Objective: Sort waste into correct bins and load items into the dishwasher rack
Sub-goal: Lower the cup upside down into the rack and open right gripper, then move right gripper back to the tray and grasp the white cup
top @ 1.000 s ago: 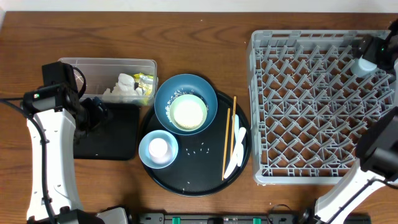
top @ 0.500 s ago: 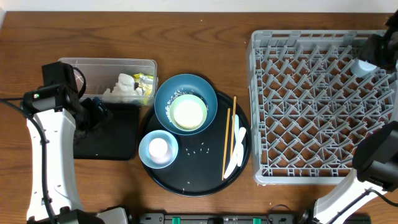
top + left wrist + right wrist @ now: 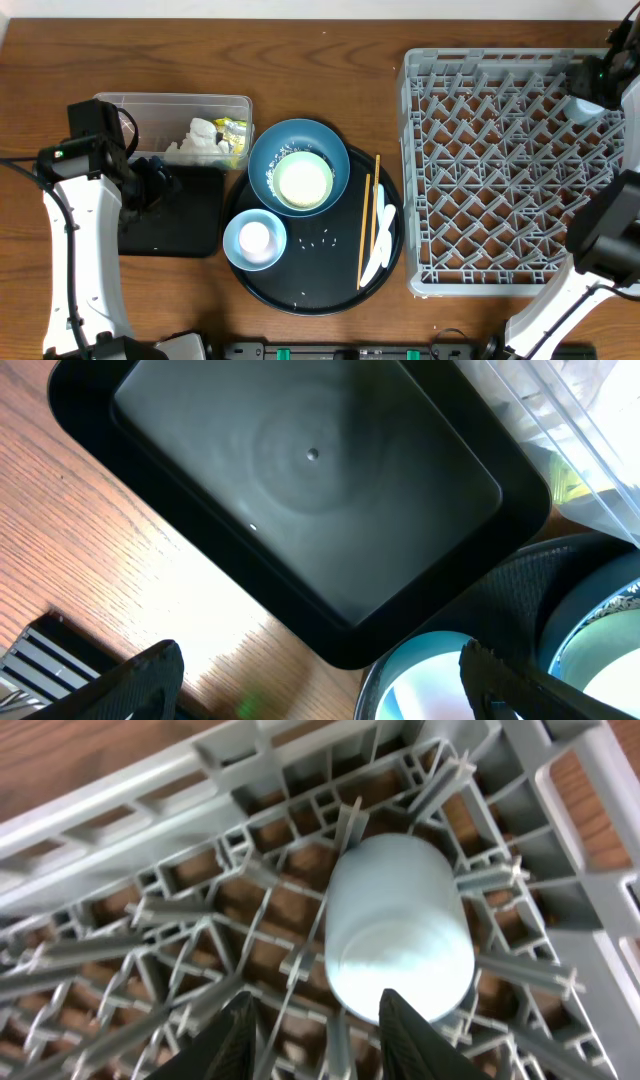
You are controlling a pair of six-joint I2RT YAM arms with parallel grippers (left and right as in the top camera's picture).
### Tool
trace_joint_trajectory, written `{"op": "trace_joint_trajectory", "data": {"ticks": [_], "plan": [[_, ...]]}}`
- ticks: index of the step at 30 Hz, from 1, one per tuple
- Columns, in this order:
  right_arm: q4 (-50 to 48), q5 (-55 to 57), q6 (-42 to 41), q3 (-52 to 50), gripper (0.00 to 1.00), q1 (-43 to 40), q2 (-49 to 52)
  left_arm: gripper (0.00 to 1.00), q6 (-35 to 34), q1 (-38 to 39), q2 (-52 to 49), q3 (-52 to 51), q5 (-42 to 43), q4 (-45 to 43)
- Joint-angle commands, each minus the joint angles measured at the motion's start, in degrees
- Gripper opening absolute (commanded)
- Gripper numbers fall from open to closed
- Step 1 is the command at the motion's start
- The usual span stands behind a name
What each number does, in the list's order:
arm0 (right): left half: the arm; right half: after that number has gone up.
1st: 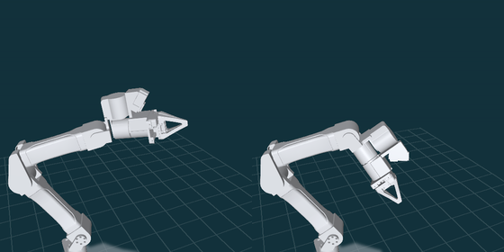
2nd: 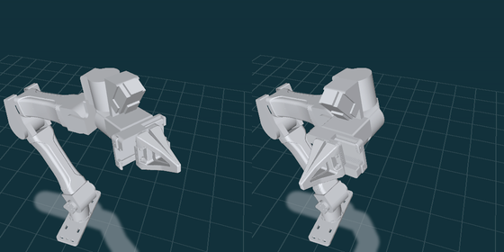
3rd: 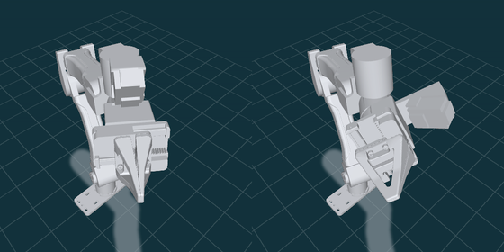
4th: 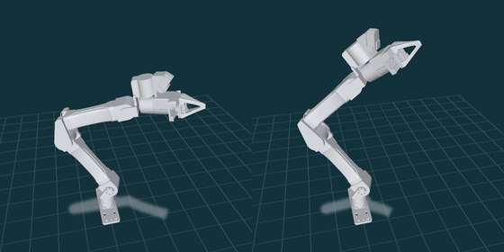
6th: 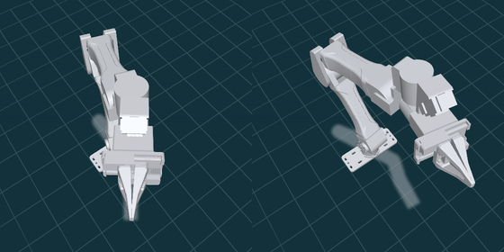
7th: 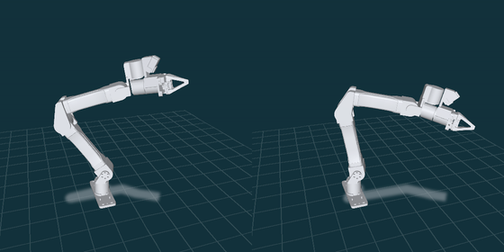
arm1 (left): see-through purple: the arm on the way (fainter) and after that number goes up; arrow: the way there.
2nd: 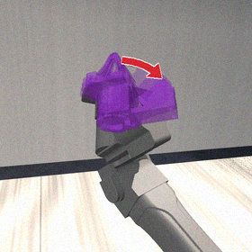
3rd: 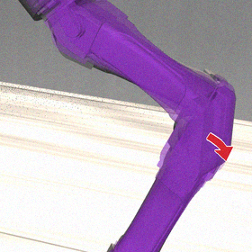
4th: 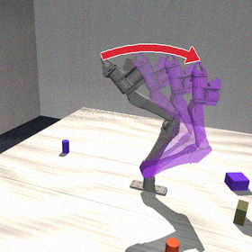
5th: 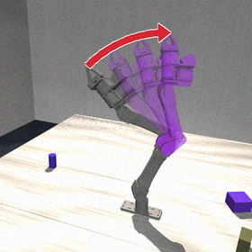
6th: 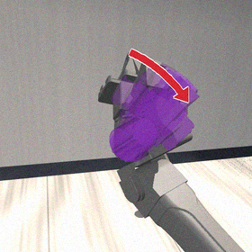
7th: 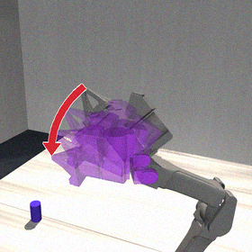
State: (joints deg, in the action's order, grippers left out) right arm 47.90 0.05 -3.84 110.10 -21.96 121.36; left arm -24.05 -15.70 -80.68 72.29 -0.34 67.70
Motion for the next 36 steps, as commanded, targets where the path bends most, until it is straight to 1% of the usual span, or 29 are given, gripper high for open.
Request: {"op": "trace_joint_trajectory", "data": {"ticks": [1,7,15,17,22,27,29,33,36], "plan": [[-1.84,2.71,0.31,0.66,0.36,-0.28,1.01,0.9,-0.24,-0.24,-0.17,-0.57,-0.28,0.37],[-5.38,3.58,0.28,0.66,0.38,-1.62,2.91,0.9,-0.24,-0.24,-0.17,-0.57,-0.28,0.39],[-6.03,3.89,0.28,0.66,0.38,-2.4,6.21,0.9,-0.24,-0.24,-0.17,-0.57,-0.28,0.39],[-7.17,4.55,0.26,0.66,0.41,-2.89,6.29,0.9,-0.22,-0.24,-0.17,-0.57,-0.28,0.44],[-9.99,4.48,0.24,0.68,0.55,-4.39,6.25,0.9,-0.24,-0.24,-0.17,-0.57,-0.28,0.59],[-8.87,3.72,-0.42,0.7,0.59,-5.38,5.9,0.9,-0.24,-0.24,-0.17,-0.57,-0.28,0.59],[-7.76,2.19,-0.37,0.7,0.64,-5.33,5.16,0.9,-0.22,-0.24,-0.17,-0.57,-0.28,0.59],[-6.27,-1.4,-0.35,0.7,0.68,-4.79,1.99,0.9,-0.24,-0.24,-0.17,-0.57,-0.28,0.59],[-5.6,-4.96,0.35,0.7,0.72,-3.8,-2.16,0.9,-0.22,-0.24,-0.17,-0.57,-0.28,0.61]]}}
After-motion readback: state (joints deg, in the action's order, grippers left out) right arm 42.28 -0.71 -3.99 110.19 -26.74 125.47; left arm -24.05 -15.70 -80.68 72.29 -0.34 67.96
